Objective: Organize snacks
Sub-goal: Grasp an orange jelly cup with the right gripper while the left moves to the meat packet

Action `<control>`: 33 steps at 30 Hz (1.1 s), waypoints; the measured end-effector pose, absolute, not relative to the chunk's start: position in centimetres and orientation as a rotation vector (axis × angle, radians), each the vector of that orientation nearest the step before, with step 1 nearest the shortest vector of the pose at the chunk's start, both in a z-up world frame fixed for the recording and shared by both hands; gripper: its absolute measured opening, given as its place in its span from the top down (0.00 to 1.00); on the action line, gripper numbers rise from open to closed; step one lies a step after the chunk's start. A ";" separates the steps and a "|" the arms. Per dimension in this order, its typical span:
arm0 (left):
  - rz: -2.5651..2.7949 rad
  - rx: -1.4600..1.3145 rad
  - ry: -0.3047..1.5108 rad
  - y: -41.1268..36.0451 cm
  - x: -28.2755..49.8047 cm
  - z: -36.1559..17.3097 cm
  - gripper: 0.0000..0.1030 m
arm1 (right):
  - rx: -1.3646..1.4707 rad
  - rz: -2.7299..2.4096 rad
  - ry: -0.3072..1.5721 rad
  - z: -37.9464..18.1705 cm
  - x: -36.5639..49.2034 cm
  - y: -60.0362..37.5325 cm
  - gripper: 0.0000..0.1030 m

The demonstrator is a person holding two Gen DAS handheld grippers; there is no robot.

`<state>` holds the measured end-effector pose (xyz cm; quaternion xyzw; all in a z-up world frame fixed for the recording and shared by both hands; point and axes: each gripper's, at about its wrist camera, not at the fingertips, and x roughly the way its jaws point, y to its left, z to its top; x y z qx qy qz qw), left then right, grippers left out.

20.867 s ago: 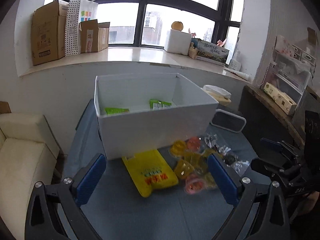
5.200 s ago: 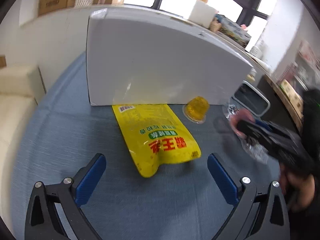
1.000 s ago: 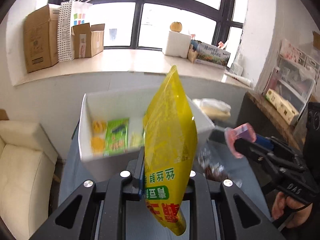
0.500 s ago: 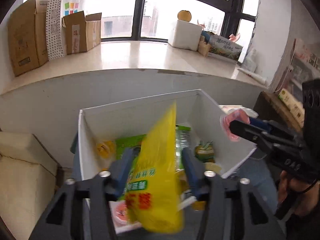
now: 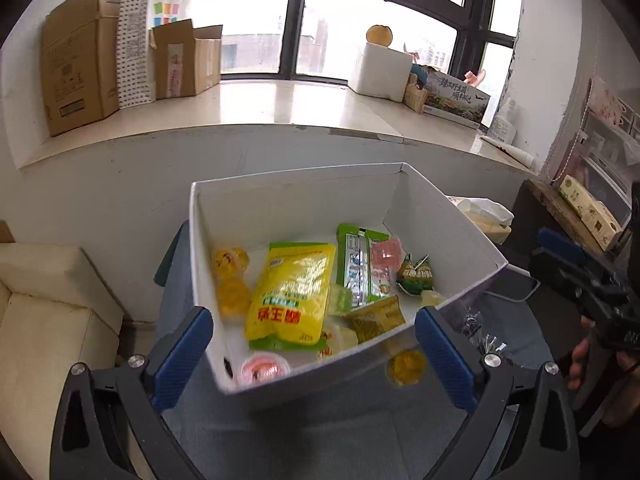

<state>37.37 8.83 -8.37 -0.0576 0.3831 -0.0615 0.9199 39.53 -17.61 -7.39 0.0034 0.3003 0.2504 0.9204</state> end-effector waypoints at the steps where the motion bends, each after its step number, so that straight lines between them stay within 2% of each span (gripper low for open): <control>1: -0.130 -0.124 0.783 8.7 36.5 -8.6 0.00 | 0.006 0.524 0.628 -8.0 38.4 -17.7 0.00; 9: -0.129 -0.117 0.806 6.7 27.5 -12.1 0.00 | -0.067 0.543 0.759 -14.9 35.0 -15.5 0.00; 18: -0.150 -0.204 0.864 6.3 21.4 -15.6 0.00 | -0.103 0.453 0.850 -18.9 38.7 -11.9 0.01; 20: -0.141 -0.196 0.874 6.1 21.3 -16.0 0.00 | -0.086 0.452 0.868 -19.5 39.4 -11.5 0.10; 21: -0.150 -0.201 0.874 6.0 21.2 -16.1 0.00 | -0.086 0.449 0.878 -19.8 39.7 -11.4 0.20; 22: -0.157 -0.204 0.874 5.9 21.2 -16.1 0.00 | -0.099 0.439 0.888 -20.1 39.9 -11.2 0.36; 24: -0.157 -0.203 0.871 5.9 21.3 -16.1 0.00 | -0.127 0.448 0.909 -20.9 40.1 -10.9 0.59; 33: -0.162 -0.209 0.880 5.3 22.3 -16.6 0.00 | -0.099 0.495 0.829 -18.4 36.7 -13.8 0.61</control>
